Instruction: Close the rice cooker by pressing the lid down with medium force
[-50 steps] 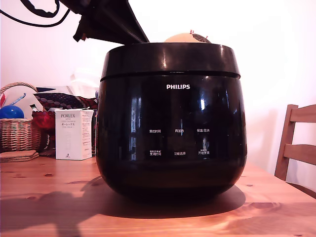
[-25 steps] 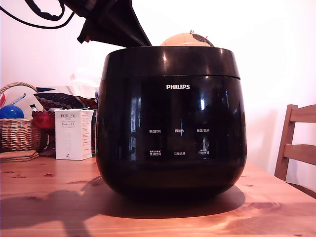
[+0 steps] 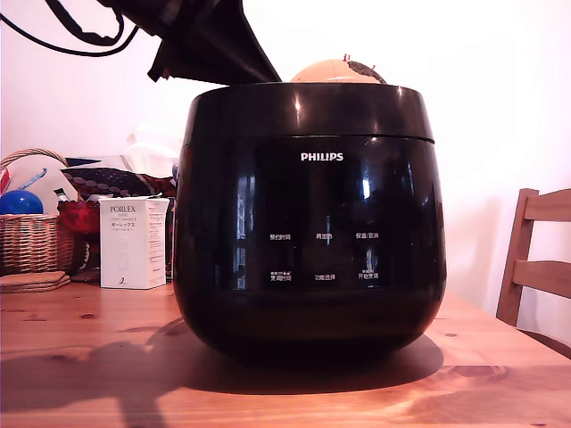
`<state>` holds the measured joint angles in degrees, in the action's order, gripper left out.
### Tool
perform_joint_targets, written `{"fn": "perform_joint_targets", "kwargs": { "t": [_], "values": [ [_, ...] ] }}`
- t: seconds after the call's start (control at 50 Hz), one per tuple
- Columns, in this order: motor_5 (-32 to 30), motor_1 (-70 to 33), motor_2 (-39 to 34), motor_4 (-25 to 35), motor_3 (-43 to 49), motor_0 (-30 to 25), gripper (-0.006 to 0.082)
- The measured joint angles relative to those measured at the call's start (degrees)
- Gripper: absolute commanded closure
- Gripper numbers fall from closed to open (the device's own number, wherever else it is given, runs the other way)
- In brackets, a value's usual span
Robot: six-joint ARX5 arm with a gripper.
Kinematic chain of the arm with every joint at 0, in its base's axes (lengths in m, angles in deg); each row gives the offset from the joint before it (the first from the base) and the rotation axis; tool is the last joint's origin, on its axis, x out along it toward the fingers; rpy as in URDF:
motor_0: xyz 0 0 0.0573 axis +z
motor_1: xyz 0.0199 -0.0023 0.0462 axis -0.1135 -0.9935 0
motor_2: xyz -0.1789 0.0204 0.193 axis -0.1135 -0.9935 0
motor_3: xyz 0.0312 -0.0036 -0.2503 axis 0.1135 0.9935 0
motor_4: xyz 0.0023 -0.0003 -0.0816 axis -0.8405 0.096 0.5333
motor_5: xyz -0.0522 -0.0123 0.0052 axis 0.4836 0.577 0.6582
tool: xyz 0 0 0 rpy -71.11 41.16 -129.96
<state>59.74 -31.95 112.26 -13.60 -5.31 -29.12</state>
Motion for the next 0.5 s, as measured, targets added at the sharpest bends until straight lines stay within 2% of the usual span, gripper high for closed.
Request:
{"fn": "perform_joint_targets", "kwargs": {
  "t": [0.26,0.5],
  "values": [
    [1.9,3.6,-3.5,-1.9,-3.9,3.0,0.0791],
    [2.6,10.7,-3.8,-3.8,-13.0,5.6,0.0791]
  ]
}}
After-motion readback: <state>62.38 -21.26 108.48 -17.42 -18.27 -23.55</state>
